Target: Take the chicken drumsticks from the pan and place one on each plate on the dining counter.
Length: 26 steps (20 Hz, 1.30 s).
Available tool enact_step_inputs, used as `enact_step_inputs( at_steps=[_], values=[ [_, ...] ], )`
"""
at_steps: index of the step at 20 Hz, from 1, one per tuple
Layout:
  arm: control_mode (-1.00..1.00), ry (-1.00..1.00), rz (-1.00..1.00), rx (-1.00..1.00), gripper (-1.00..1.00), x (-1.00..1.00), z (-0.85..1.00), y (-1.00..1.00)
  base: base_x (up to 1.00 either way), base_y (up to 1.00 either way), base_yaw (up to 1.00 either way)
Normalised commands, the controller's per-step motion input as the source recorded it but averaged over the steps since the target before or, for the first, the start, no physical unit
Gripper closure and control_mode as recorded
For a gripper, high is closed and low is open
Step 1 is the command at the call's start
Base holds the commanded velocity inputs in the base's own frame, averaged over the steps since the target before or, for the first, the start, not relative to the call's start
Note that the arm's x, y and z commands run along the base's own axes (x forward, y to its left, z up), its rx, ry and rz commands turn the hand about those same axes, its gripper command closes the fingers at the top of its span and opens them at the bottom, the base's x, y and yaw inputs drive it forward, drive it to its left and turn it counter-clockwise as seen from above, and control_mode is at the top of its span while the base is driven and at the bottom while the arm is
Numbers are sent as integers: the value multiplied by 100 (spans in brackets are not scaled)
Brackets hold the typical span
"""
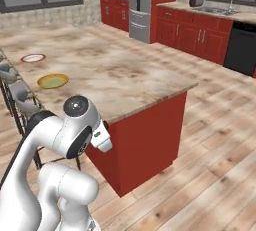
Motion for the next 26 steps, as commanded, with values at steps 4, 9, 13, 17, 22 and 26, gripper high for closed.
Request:
enact_step_inputs(
  at_steps=[4, 9, 13, 17, 22, 26],
  values=[
    [100, 0, 0, 0, 100, 0, 0, 0, 9, 100, -46],
    [100, 0, 0, 0, 100, 0, 0, 0, 1, 100, -31],
    [100, 0, 0, 0, 100, 0, 0, 0, 0, 100, -26],
    [100, 0, 0, 0, 100, 0, 0, 0, 0, 100, -28],
    [100, 0, 0, 0, 100, 0, 0, 0, 0, 100, -31],
    [100, 0, 0, 0, 100, 0, 0, 0, 0, 100, -32]
  ],
)
